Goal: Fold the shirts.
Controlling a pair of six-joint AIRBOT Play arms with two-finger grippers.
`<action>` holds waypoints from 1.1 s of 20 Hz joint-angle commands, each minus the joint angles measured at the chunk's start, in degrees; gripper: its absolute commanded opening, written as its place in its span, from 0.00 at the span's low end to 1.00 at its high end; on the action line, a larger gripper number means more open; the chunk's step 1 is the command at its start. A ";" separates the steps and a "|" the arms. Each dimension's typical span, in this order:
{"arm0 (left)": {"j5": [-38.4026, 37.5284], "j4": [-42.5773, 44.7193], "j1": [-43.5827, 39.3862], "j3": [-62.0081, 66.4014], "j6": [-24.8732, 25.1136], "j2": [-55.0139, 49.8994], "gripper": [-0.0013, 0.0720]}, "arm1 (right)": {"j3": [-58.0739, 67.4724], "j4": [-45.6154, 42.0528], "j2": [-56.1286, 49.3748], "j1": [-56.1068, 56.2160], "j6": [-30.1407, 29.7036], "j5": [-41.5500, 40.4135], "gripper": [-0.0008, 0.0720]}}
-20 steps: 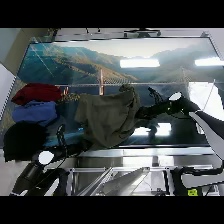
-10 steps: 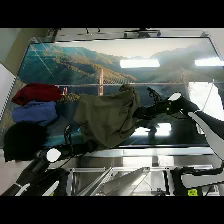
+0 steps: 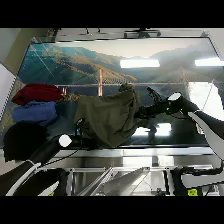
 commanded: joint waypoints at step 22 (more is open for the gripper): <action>-11.32 2.86 10.82 9.22 6.34 -3.69 0.06 | 2.71 -2.56 -5.22 -3.17 0.52 -3.26 0.98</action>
